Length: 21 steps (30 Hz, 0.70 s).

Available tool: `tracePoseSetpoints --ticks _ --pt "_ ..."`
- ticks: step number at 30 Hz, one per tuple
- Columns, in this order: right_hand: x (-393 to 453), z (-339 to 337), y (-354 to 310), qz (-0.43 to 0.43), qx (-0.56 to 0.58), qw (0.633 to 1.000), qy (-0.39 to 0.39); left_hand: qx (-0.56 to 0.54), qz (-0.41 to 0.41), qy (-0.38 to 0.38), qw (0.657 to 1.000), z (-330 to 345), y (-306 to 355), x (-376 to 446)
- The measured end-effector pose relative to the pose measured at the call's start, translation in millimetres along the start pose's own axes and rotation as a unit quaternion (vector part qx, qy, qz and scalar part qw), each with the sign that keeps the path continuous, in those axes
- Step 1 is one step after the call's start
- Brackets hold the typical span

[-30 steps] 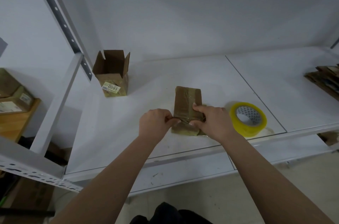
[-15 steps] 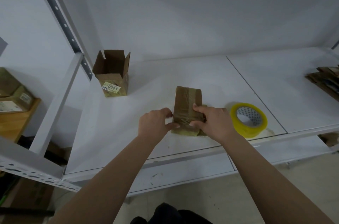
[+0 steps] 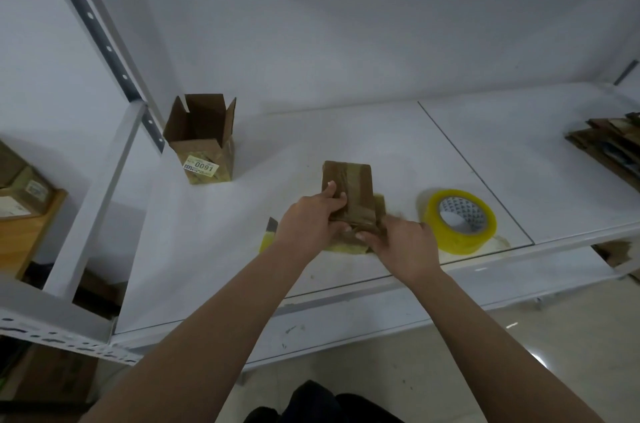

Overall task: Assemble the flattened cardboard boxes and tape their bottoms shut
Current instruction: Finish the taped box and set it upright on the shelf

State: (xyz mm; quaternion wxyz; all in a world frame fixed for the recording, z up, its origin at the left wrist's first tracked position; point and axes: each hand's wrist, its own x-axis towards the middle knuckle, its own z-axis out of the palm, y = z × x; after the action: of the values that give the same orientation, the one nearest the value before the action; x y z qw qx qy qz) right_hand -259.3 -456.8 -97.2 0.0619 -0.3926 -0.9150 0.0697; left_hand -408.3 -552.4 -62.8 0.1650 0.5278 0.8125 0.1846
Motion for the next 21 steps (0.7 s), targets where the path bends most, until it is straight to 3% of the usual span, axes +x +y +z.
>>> tracePoseSetpoints --ticks 4,7,10,14,21 --pt "-2.3 15.0 -3.7 -0.063 0.014 0.992 0.107 0.009 -0.01 -0.001 1.0 -0.3 1.7 -1.6" --pt "-4.7 16.6 -5.0 -0.048 0.014 0.996 0.072 0.011 -0.014 0.003 1.0 -0.5 3.3 -2.0" --pt "-8.8 16.2 -3.0 -0.067 0.019 0.993 0.099 0.015 -0.011 0.002 1.0 -0.1 2.5 -0.5" --pt "-12.0 11.9 8.9 -0.085 0.057 0.992 0.068 0.005 -0.011 -0.002 1.0 -0.5 1.3 1.1" --pt "-7.5 14.7 19.6 -0.128 0.059 0.98 0.139 -0.005 -0.008 -0.002 1.0 -0.1 -1.4 1.4"
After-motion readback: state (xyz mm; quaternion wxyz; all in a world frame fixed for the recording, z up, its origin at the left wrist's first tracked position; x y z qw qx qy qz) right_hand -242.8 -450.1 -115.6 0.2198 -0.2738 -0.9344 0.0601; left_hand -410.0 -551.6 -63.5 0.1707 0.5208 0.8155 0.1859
